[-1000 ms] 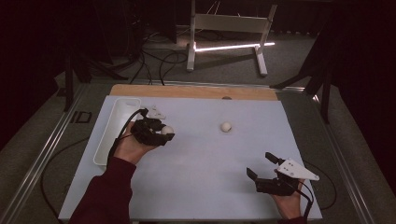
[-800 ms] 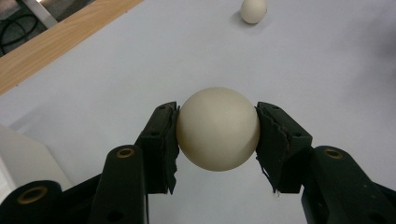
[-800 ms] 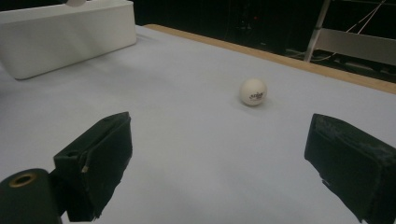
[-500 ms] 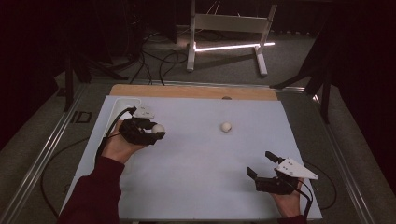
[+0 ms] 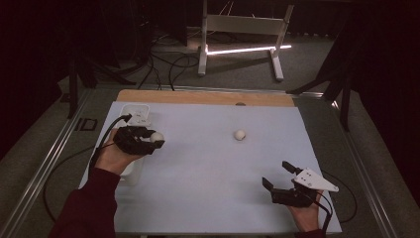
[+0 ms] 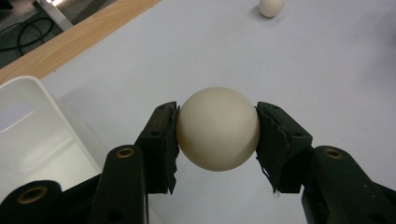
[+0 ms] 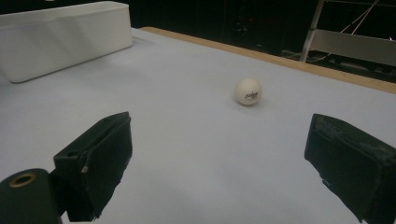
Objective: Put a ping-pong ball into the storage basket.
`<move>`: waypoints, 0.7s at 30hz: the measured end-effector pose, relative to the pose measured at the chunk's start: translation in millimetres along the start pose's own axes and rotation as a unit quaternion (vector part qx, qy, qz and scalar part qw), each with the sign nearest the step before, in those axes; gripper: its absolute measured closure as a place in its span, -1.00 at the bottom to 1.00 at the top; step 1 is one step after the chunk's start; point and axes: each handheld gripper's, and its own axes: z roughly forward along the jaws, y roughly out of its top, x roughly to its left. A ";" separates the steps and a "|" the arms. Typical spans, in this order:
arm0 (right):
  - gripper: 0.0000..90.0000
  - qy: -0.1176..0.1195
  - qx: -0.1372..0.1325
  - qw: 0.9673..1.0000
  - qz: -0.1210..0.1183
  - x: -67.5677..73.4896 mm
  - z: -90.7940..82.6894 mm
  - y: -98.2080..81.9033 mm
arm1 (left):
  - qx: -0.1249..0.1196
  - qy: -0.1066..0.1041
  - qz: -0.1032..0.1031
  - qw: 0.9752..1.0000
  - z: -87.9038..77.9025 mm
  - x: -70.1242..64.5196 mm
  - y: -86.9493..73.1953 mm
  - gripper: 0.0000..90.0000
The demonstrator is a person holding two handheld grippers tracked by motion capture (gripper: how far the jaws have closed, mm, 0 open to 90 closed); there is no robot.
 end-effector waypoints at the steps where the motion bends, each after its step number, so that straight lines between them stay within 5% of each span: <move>1: -0.84 0.000 0.001 1.000 0.000 0.1 0.0 0.0 | 0.000 0.003 -0.002 1.000 -0.9 0.8 -0.6 0.15; 21: -0.84 0.000 0.001 1.000 -0.001 -0.9 -1.3 0.4 | 0.004 0.023 -0.010 1.000 -15.9 15.9 -8.5 0.15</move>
